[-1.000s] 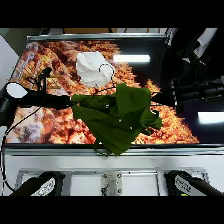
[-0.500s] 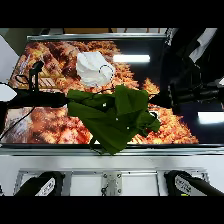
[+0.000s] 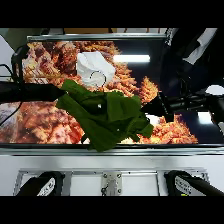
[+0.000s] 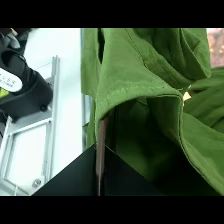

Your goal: Fold the clothes and pants, and hang the long-sleeved shirts on hangers.

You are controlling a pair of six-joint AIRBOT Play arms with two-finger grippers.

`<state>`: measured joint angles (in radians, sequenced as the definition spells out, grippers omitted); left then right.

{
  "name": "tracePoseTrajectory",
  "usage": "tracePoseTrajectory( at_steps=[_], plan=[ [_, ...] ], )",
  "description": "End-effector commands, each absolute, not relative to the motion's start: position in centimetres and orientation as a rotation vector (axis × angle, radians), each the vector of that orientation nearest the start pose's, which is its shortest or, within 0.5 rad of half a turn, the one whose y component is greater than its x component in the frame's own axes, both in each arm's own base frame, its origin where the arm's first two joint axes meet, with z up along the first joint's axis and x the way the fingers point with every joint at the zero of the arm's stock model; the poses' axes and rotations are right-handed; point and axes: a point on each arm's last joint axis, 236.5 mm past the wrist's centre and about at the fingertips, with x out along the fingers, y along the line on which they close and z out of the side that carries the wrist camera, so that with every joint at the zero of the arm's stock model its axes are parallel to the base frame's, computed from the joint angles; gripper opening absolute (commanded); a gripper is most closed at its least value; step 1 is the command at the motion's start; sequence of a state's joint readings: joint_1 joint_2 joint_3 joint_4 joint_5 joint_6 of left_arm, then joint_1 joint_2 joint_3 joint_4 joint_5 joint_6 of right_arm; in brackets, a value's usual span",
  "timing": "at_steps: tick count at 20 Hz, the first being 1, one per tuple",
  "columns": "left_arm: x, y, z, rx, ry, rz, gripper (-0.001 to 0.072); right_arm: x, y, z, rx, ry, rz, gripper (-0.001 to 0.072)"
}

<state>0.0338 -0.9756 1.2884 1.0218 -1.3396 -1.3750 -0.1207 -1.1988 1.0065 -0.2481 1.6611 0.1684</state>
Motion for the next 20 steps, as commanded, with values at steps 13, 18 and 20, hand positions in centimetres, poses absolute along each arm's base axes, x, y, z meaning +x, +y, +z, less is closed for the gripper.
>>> tracePoseTrajectory(
  at_steps=[13, 18, 20],
  plan=[
    [28.8, -18.4, 28.6, 0.002, 0.827, -0.647, 0.0012, 31.4, 25.3, 20.6, 0.283, 0.28, 1.436, 0.0003],
    [27.0, -18.3, 25.4, 0.002, 0.919, -0.651, 0.0012, 31.8, 25.3, 21.7, 0.32, 0.245, 1.428, 0.0003],
    [26.3, -18.0, 24.8, 0.004, 0.932, -0.647, 0.0013, 31.8, 25.3, 21.8, 0.319, 0.243, 1.428, 0.0003]
  ],
)
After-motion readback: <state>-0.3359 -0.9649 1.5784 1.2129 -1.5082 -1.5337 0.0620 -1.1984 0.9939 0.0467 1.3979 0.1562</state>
